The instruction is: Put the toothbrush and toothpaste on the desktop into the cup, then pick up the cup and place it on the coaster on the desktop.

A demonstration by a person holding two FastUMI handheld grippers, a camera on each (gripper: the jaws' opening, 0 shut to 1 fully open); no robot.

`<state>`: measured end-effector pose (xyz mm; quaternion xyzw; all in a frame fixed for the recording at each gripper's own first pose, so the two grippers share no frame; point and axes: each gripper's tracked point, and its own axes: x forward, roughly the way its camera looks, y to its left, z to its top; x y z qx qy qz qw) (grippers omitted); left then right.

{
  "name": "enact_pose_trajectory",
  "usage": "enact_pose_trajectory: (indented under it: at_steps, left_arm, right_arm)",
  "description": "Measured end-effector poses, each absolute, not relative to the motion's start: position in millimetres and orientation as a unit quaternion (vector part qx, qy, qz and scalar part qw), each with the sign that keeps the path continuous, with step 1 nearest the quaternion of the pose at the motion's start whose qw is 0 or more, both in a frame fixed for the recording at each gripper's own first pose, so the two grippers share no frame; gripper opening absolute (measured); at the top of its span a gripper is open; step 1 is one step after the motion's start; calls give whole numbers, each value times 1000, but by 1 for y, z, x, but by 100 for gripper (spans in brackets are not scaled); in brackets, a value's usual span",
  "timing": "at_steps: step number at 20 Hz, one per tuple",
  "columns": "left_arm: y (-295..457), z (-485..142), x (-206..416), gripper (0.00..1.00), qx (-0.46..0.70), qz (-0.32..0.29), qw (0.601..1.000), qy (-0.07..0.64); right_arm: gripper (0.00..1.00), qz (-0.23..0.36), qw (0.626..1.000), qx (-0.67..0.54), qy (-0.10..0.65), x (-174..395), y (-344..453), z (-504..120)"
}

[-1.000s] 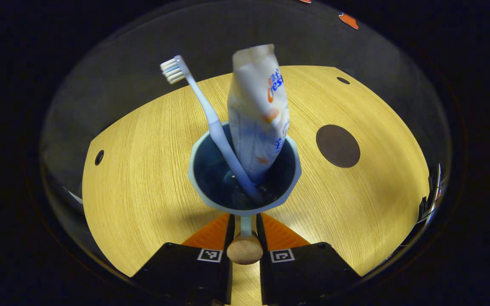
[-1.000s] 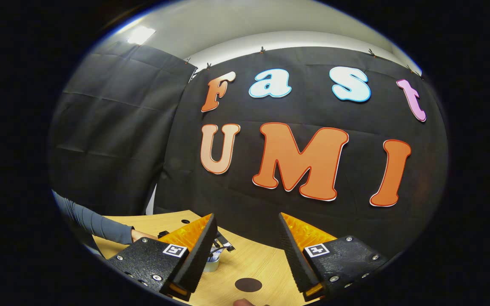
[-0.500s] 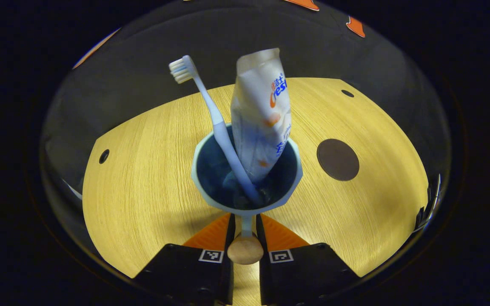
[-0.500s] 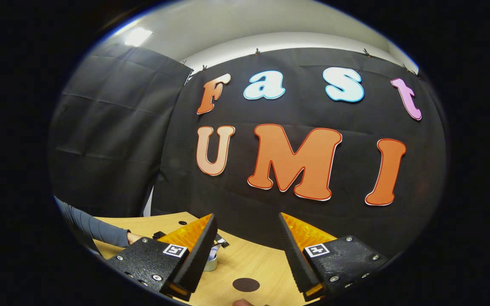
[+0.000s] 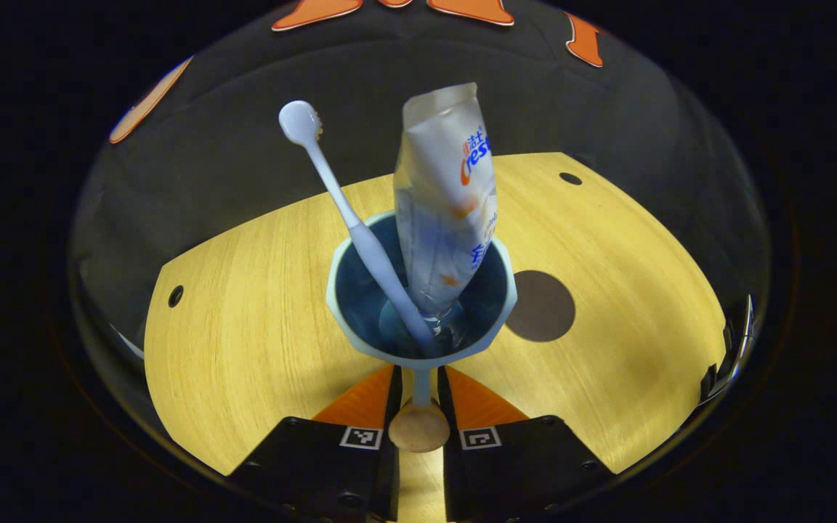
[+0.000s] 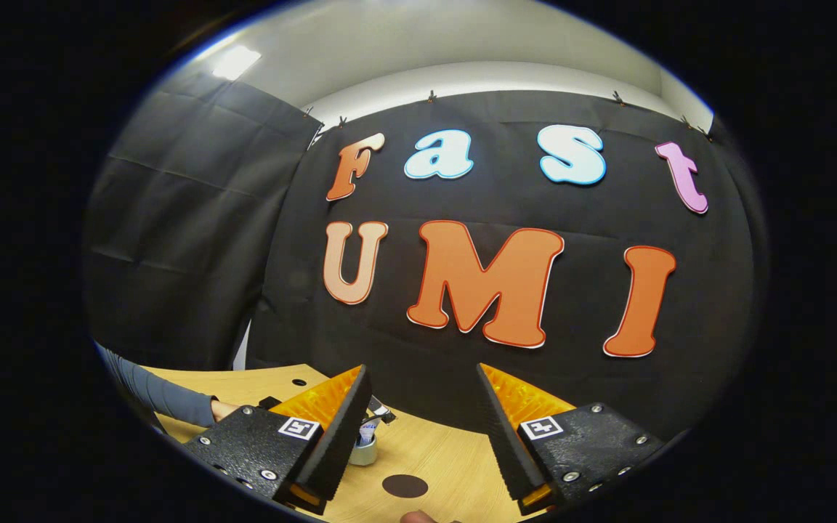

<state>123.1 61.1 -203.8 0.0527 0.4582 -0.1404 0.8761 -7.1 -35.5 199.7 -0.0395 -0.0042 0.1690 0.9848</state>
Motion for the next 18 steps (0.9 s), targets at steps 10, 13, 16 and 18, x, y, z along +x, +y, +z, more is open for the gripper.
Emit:
enact_pose_trajectory:
  at_steps: [10,13,16,18]
  left_arm:
    - [70,-209,127,25,51,-189,864,464]
    - [71,-208,127,24,51,-197,856,474]
    - [72,-206,126,24,57,-201,850,484]
    - [71,-206,124,24,61,-198,845,493]
  right_arm:
    - [85,147,988,-47,10,-18,-61,184]
    - [85,145,988,-45,16,-21,-66,178]
    - [85,140,989,-46,24,-24,-72,170]
    - [85,138,989,-43,30,-24,-74,165]
